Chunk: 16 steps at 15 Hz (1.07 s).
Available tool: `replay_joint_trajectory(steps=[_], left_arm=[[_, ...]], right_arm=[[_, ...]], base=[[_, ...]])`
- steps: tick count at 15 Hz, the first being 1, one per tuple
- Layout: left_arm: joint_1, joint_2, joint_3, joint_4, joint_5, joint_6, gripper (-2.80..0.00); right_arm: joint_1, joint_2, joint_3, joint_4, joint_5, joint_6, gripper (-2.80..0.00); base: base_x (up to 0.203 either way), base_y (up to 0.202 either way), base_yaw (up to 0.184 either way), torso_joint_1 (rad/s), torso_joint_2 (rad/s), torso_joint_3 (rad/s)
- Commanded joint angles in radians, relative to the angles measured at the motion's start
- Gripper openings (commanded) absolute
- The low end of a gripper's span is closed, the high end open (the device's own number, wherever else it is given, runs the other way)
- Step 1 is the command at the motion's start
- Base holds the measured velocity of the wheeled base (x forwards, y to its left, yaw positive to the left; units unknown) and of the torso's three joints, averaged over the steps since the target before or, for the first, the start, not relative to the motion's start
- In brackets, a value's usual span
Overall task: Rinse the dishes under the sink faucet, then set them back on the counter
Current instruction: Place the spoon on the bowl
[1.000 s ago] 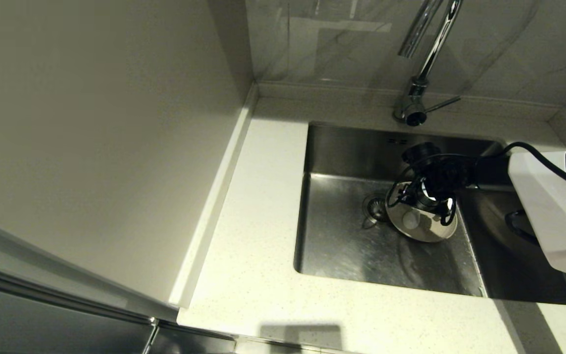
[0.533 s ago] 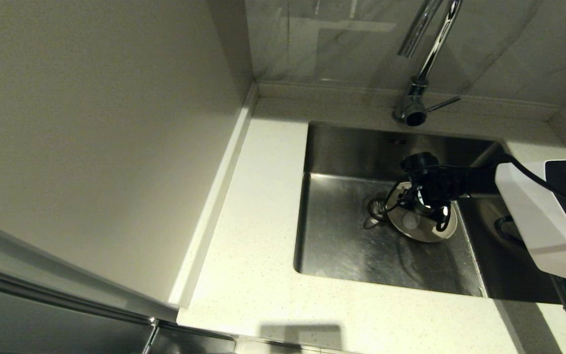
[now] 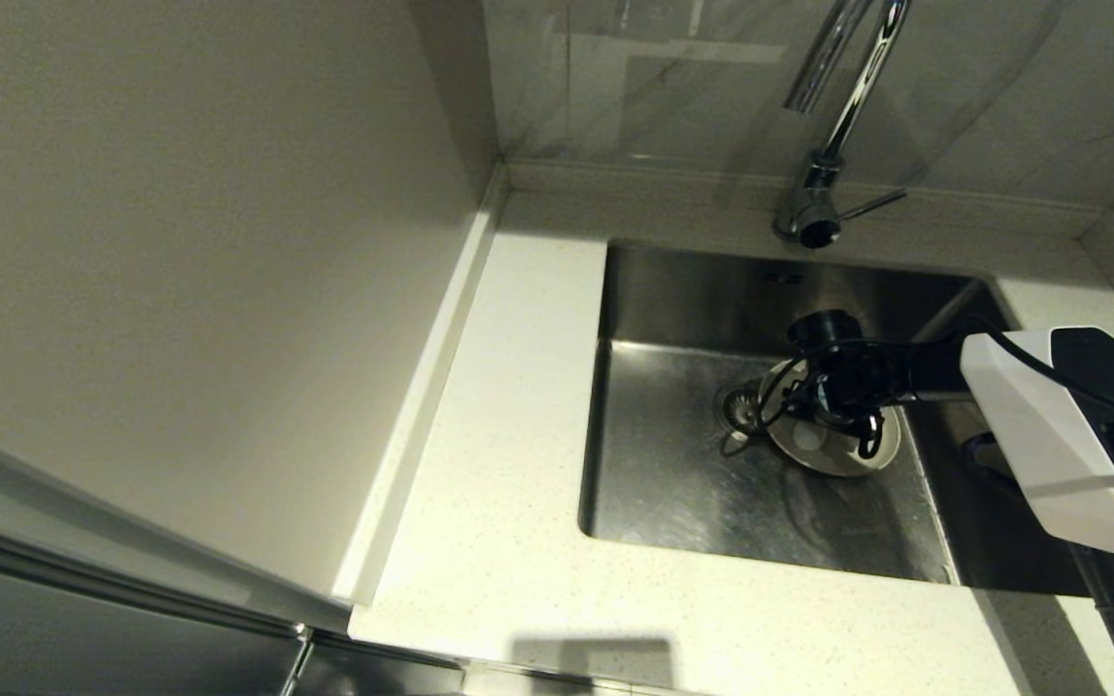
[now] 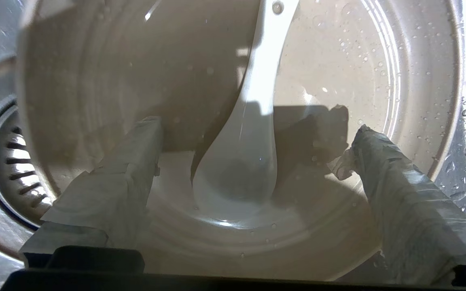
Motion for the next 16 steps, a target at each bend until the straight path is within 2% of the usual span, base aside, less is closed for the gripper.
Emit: replay_joint_trajectory(steps=[1,7,8,16], left_arm=[[0.000,-0.003,0.000,0.000,0.000,0.000,-2.80],[0.000,-0.003,0.000,0.000,0.000,0.000,-2.80],[0.000,-0.003,0.000,0.000,0.000,0.000,-2.80],[0.000,-0.003,0.000,0.000,0.000,0.000,-2.80]], right_arm=[[-0.002,0.014,0.001,-0.010,-0.004,-0.010,0.00],[-0.004,0.023,0.001,-0.020,-0.003,-0.018,0.00],[-0.004,0.022,0.001,-0.020,-0.003,-0.018,-2.80],[-0.004,0.008,0.002,-0.017,-0.005,-0.038,-2.80]], base=[[0.000,0.000,0.000,0.000,0.00,0.000],[0.000,0.000,0.000,0.000,0.00,0.000],[0.000,0.000,0.000,0.000,0.00,0.000],[0.000,0.000,0.000,0.000,0.00,0.000]])
